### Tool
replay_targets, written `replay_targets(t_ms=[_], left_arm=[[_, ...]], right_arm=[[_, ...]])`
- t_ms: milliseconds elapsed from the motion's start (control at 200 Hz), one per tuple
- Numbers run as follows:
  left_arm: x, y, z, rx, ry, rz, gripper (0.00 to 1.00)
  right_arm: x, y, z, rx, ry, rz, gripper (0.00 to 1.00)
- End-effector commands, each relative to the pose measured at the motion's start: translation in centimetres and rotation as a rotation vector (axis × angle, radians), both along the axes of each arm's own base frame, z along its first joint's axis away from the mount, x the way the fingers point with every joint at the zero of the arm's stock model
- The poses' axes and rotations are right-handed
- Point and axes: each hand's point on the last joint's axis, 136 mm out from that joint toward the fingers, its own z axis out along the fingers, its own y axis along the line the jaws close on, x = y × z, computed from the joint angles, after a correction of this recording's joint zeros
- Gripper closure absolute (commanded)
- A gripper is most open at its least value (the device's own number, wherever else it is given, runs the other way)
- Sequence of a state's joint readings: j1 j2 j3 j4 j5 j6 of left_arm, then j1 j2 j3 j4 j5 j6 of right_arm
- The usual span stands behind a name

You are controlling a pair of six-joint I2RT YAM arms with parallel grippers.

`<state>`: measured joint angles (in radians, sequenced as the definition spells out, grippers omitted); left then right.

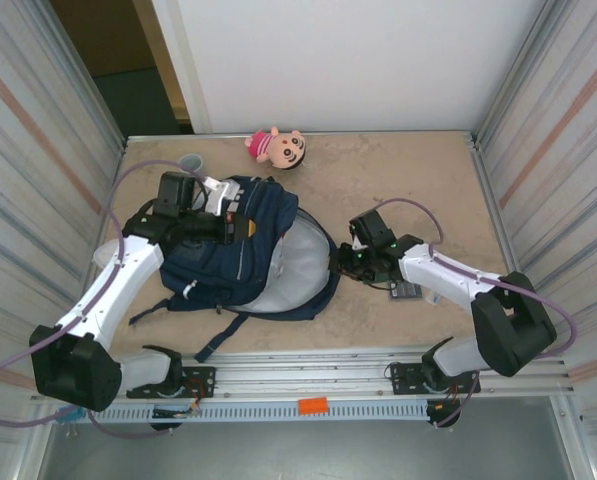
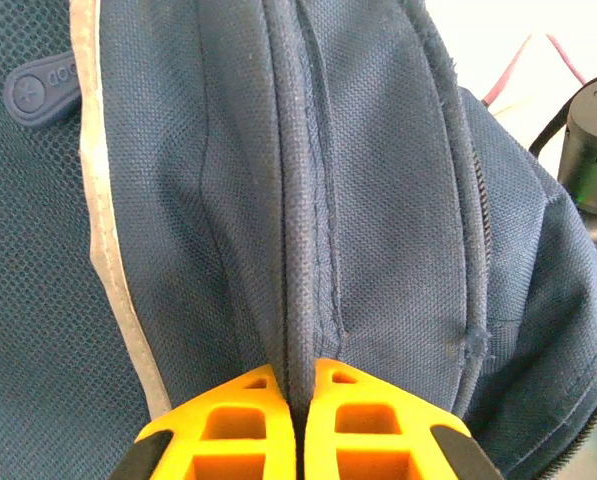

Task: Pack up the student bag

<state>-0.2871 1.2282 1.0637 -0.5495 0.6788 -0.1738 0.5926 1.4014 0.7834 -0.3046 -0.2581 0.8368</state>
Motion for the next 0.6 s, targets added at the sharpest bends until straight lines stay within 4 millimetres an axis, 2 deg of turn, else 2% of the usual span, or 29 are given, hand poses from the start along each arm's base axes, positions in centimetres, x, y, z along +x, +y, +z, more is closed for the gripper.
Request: replay_targets(t_ms=[0, 135, 230, 386, 471, 596], left_arm=[[0.4, -0.3, 1.3, 0.031, -0.094, -0.024, 1.0], [0.5, -1.4, 1.2, 0.076, -0.124, -0.066, 1.0], [0.5, -2.6, 1.0, 0.107, -0.143, -0.11, 1.0], [0.4, -4.0, -0.6, 0.173, -0.156, -0.168, 1.0], [-0.5, -5.4, -1.7, 0.221, -0.186, -0.239, 1.0], [-2.7, -7.9, -3.7, 0.303, -0.255, -0.401, 1.0]], right_arm=[[-1.0, -0.2, -0.5, 0.018, -0.005, -0.055, 0.86], [-3.0, 0.1, -0.6, 0.051, -0.012, -0.097, 0.94], [-4.3, 0.8, 0.1, 0.088, -0.039, -0.114, 0.97], [-5.7, 1.1, 1.8, 0.144, -0.096, -0.183, 0.99], [-6.0, 0.7, 2.4, 0.171, -0.122, -0.205, 0.98], [-6.6, -0.1, 1.8, 0.159, -0.111, -0.219, 0.96]])
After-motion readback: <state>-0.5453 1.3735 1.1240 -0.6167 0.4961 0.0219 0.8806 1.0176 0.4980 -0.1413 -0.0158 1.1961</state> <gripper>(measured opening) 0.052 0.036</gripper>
